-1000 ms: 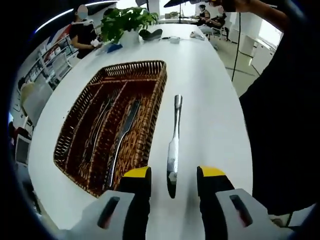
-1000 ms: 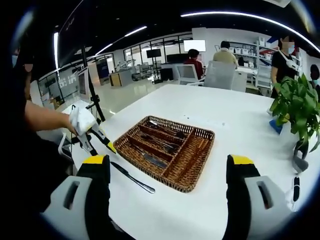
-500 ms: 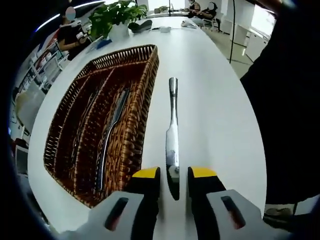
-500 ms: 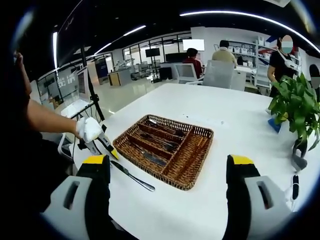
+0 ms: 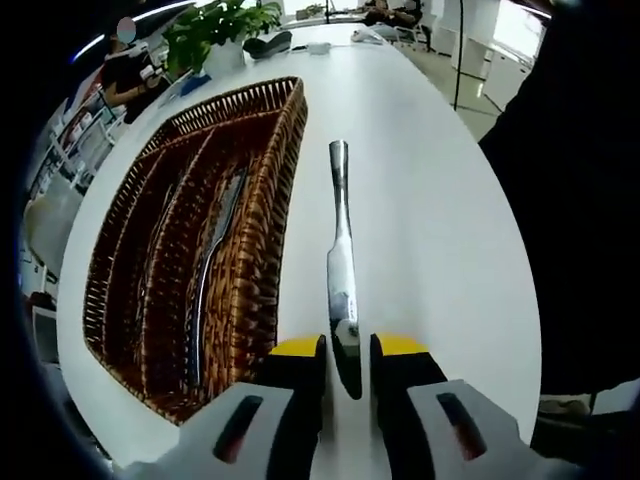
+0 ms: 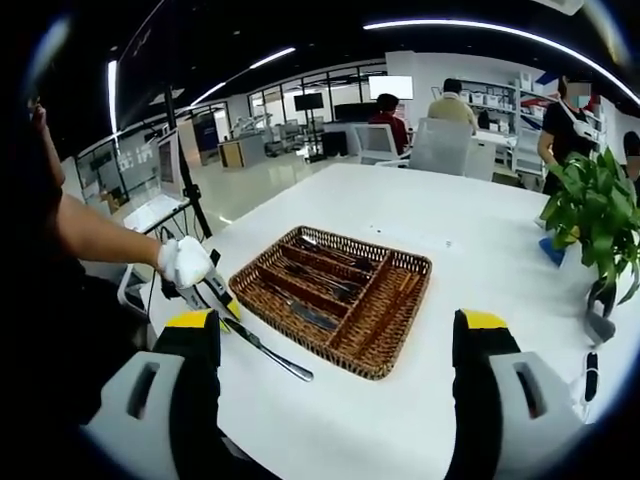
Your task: Arrange the knives, forks, and spoons in their matching storage slots by inserting each utensil handle-first until every utensil is classified and aligned in the correct compartment
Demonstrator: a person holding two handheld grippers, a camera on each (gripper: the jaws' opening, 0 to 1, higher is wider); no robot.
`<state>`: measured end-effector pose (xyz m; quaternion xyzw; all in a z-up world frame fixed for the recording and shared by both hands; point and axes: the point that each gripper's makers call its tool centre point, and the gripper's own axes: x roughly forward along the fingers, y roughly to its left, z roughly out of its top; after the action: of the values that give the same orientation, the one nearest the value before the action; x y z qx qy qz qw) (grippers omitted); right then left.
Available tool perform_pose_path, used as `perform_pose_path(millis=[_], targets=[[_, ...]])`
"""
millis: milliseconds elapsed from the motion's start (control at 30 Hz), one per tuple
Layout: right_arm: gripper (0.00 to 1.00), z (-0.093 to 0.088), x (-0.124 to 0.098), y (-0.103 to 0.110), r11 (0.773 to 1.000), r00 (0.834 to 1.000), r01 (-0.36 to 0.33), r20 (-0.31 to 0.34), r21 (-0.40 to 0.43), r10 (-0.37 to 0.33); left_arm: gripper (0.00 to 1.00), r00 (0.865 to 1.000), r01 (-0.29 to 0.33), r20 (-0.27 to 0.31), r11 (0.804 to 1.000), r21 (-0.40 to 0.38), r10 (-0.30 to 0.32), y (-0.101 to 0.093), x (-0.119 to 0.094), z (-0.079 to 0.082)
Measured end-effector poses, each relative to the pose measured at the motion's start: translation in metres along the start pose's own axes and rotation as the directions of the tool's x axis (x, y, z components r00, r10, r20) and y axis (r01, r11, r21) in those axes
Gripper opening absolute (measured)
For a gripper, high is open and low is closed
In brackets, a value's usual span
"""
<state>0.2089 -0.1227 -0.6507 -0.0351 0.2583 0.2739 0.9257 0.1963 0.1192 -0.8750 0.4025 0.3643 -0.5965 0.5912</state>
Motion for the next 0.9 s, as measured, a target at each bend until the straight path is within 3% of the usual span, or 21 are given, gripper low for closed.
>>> perform_pose_path(millis=[33,67,200,633,800,900], targets=[[1.00,0.000,0.001,0.001,1.000,1.000,-0.002,-0.003,-0.001,0.002,0.17,1.000,0.002,-0.011,1.000,0.011,-0.001,-0.001,0.003,-0.001],[1.00,0.000,0.002,0.002,1.000,1.000,-0.004,-0.010,-0.006,0.004,0.17,1.000,0.010,0.019,1.000,-0.003,-0.010,-0.002,0.002,0.004],[1.00,0.001,0.001,0.001,1.000,1.000,-0.001,-0.010,-0.012,0.001,0.15,1.000,0.011,-0.014,1.000,-0.012,-0.011,0.000,0.003,0.003],[1.00,-0.006,0.007,0.002,1.000,1.000,-0.010,-0.026,-0.005,0.010,0.10,0.999,0.033,-0.014,0.999,-0.043,-0.034,0.003,0.003,0.003],[1.00,-0.025,0.013,-0.006,0.999,0.992,0.030,-0.121,-0.043,-0.035,0.08,0.999,0.030,-0.024,0.998,-0.052,-0.032,0.003,0.003,0.004],[1.00,-0.027,0.016,-0.009,0.999,0.990,0.028,-0.135,-0.026,-0.032,0.08,0.999,0.031,-0.033,0.997,-0.065,-0.033,0.004,0.003,0.004]])
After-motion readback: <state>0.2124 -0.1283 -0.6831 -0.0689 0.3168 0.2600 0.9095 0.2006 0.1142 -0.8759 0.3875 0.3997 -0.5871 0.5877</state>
